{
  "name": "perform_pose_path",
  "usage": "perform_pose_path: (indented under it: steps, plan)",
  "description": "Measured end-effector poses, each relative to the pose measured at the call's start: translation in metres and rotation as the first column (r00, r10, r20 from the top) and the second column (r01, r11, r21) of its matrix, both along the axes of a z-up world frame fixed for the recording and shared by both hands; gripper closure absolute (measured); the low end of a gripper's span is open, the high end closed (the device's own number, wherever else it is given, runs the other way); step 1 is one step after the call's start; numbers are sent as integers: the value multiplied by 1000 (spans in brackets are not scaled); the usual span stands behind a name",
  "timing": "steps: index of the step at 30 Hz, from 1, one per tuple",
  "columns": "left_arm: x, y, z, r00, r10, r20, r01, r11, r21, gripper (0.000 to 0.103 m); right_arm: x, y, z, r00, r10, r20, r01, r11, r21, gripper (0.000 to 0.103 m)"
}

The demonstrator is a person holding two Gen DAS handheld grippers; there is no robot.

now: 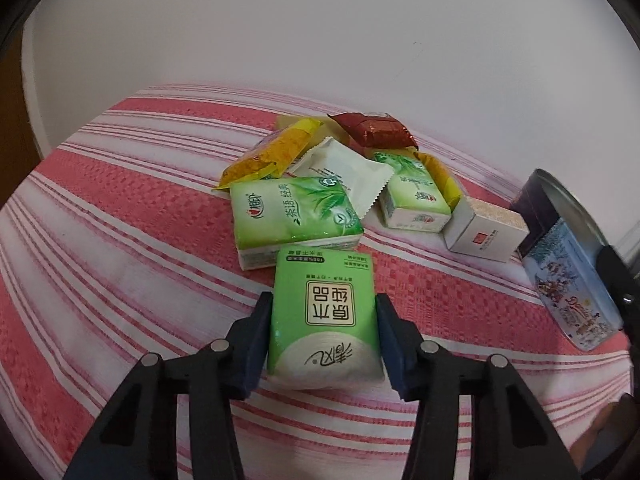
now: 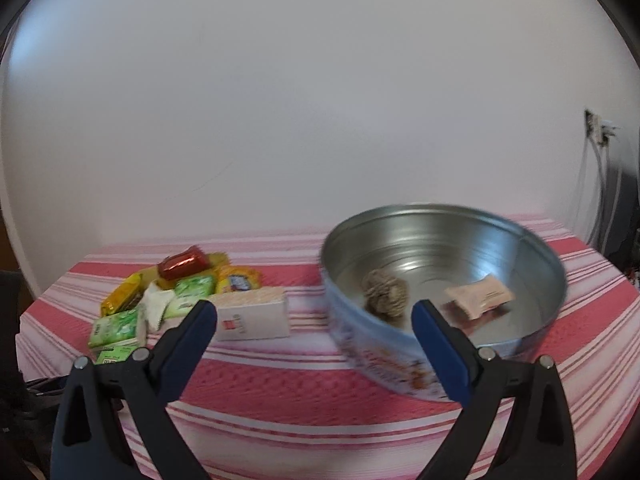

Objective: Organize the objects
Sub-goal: 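Grasp the green tissue pack with the left gripper, then grasp the white patterned box with the right gripper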

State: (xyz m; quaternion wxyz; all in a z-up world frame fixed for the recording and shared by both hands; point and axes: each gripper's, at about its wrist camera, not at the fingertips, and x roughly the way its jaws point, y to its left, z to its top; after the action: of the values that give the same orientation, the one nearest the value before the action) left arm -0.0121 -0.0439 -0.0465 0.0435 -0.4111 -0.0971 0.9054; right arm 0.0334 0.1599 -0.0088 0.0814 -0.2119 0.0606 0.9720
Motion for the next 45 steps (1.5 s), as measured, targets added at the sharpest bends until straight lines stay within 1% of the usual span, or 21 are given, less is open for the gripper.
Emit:
perform_pose_path:
  steps: [2,5,7,10,12,16,20,23,28,29,30,31,32,36,38,41,43,45]
  plan:
    - [1,-3,1,1000,-4,-2,4,1000,7,52,-7,-5,-2,1000,19,23,-19,1000,-6,4]
    - [3,-10,4,1000,18,-21,-17,1000,12,52,-19,-12,-6,997,49,59,-48,999,-14,4]
    - [8,-15,10,998,28,-59,-28,1000,9,52,-28,-16,-10,994,73,87,-71,997,-34,4]
    - [15,-24,23,988,55,-142,-57,998,-6,52,-42,-23,-14,987,100,123,-94,994,-54,4]
    - [13,-25,33,979,72,-190,-84,995,-56,52,-53,-29,-18,983,104,150,-96,994,-58,4]
    - [-4,-26,44,974,70,-215,-92,991,-92,52,-80,-35,-26,969,116,219,-102,992,-77,4]
    - [-26,-19,49,969,77,-233,-114,982,-148,52,-104,-41,-36,949,121,290,-98,991,-93,4]
    - [-38,-17,49,966,87,-244,-130,978,-164,52,-115,-41,-42,936,106,336,-78,992,-98,4]
    - [-44,-20,41,969,96,-229,-140,973,-185,52,-128,-38,-45,929,98,356,-64,992,-106,4]
    - [-44,-22,41,969,99,-228,-143,972,-187,52,-129,-38,-46,927,102,362,-66,992,-110,6]
    - [-43,-21,41,968,99,-230,-144,972,-186,52,-131,-38,-48,922,110,370,-71,991,-117,11]
    - [-44,-20,42,967,100,-232,-145,972,-186,52,-131,-38,-49,920,119,373,-78,989,-125,18]
    - [-43,-20,41,967,100,-235,-146,971,-189,52,-130,-37,-48,923,122,366,-80,988,-129,20]
    - [-44,-20,40,965,111,-236,-162,965,-207,52,-125,-37,-44,927,165,337,-124,982,-141,20]
    - [-43,-20,40,963,121,-240,-174,962,-211,52,-112,-41,-36,943,178,283,-148,981,-122,20]
    - [-43,-20,39,959,134,-250,-193,955,-225,52,-91,-51,-19,963,192,188,-185,981,-57,20]
    - [-43,-18,39,957,137,-254,-198,952,-234,52,-78,-57,-7,972,203,116,-202,979,-23,20]
    - [-42,-16,39,956,139,-257,-203,949,-241,52,-71,-59,0,976,206,67,-207,978,5,20]
